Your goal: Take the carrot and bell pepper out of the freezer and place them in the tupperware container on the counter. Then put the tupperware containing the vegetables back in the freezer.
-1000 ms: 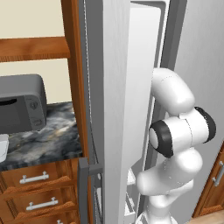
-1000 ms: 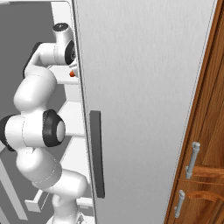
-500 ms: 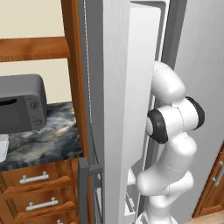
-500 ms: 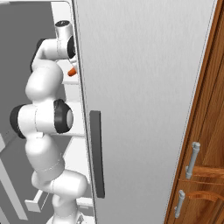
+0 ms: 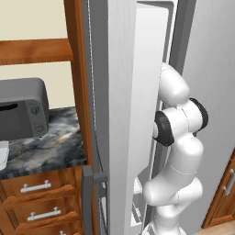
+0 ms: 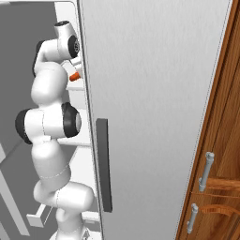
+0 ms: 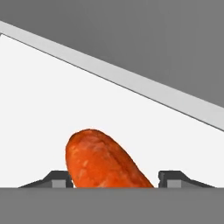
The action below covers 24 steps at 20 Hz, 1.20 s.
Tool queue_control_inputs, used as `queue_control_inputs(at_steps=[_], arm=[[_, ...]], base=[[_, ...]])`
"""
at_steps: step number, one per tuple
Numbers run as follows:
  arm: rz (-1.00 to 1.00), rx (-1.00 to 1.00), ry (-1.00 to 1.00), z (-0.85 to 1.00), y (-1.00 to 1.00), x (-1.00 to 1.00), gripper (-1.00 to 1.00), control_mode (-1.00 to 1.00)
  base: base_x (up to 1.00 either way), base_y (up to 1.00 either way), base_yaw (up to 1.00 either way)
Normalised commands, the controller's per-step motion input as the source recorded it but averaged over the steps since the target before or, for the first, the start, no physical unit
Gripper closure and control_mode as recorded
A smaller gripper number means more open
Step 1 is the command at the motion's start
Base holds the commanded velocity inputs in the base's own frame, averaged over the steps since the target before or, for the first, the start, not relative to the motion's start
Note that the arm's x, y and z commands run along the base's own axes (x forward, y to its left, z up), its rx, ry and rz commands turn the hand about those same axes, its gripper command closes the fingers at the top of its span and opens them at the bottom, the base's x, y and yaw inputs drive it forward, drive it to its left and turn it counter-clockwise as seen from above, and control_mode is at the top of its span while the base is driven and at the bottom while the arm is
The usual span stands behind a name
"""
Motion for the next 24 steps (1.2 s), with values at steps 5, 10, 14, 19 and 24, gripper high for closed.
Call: queue_control_inputs(at_steps=[5, 10, 14, 19, 24], arm=[[0.0, -0.01, 0.03, -0.31, 0.0, -0.01, 1.0, -1.0], [0.0, 0.0, -0.02, -0.04, -0.02, -0.41, 1.0, -1.0], [0.0, 0.0, -0.04, -0.12, -0.1, -0.61, 1.0, -1.0], [0.0, 0.03, 0.0, -0.03, -0.25, -0.7, 1.0, -1.0], [0.0, 0.03, -0.04, 0.0, -0.19, -0.94, 1.0, -1.0]], base=[[0.0, 0.0, 0.0], [0.0, 0.0, 0.0], [0.0, 0.0, 0.0], [0.0, 0.0, 0.0], [0.0, 0.0, 0.0]])
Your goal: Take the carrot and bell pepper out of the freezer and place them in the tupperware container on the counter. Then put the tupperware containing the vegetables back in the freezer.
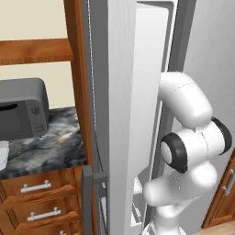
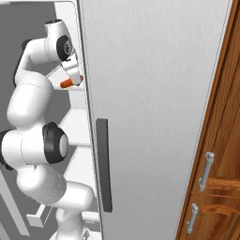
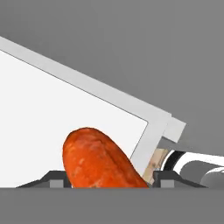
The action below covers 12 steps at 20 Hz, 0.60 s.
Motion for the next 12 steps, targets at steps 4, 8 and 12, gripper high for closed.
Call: queue_control_inputs(at_steps=[4, 8, 12], arm=[[0.0, 0.02, -0.05, 0.0, -0.09, -0.99, 1.0, -1.0], [0.0, 0.03, -0.04, 0.0, -0.18, -1.0, 1.0, -1.0], [0.0, 0.02, -0.03, 0.0, -0.33, -0.94, 1.0, -1.0]], base=[[0.0, 0.0, 0.0], [0.0, 0.0, 0.0], [0.0, 0.0, 0.0]])
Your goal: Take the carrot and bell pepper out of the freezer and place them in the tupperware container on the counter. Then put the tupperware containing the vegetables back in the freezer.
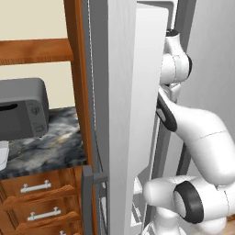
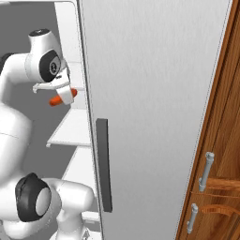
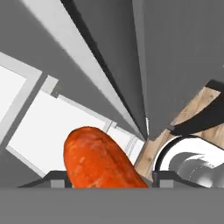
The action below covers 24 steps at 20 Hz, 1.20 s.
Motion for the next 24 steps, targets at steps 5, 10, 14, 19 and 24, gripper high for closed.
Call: queue_control_inputs(at_steps=[5, 10, 14, 19, 24], arm=[[0.02, 0.01, -0.01, 0.0, -0.31, -0.85, 1.0, -1.0], [0.24, -0.07, 0.0, 0.0, -0.27, -0.58, 1.0, -1.0], [0.38, -0.07, 0.0, 0.0, -0.28, -0.56, 1.0, -1.0], [0.41, -0.07, 0.0, 0.0, -0.1, -0.49, 1.0, -1.0], [0.26, -0.11, 0.0, -0.01, 0.01, -0.54, 1.0, -1.0]], base=[[0.0, 0.0, 0.0], [0.0, 0.0, 0.0], [0.0, 0.0, 0.0], [0.0, 0.0, 0.0], [0.0, 0.0, 0.0]])
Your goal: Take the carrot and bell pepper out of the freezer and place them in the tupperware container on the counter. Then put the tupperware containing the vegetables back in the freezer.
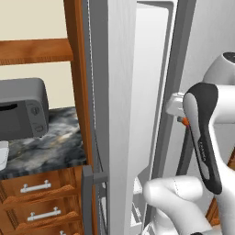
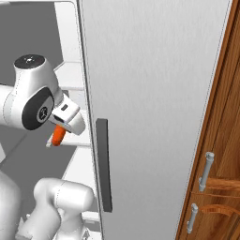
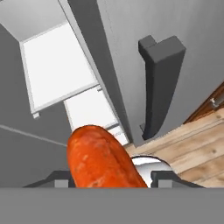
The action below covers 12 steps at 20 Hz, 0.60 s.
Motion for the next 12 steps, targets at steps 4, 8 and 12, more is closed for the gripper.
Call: queue_control_inputs(at_steps=[4, 8, 12], arm=[[0.05, -0.1, 0.0, -0.11, 0.02, -0.54, 1.0, -1.0], [0.01, -0.04, 0.0, -0.04, 0.0, -0.36, 1.0, 1.0], [0.0, 0.0, 0.0, 0.0, 0.0, 0.0, 1.0, 1.0]], base=[[0.0, 0.0, 0.0], [-0.5, 0.0, 0.0], [-1.0, 0.0, 0.0]])
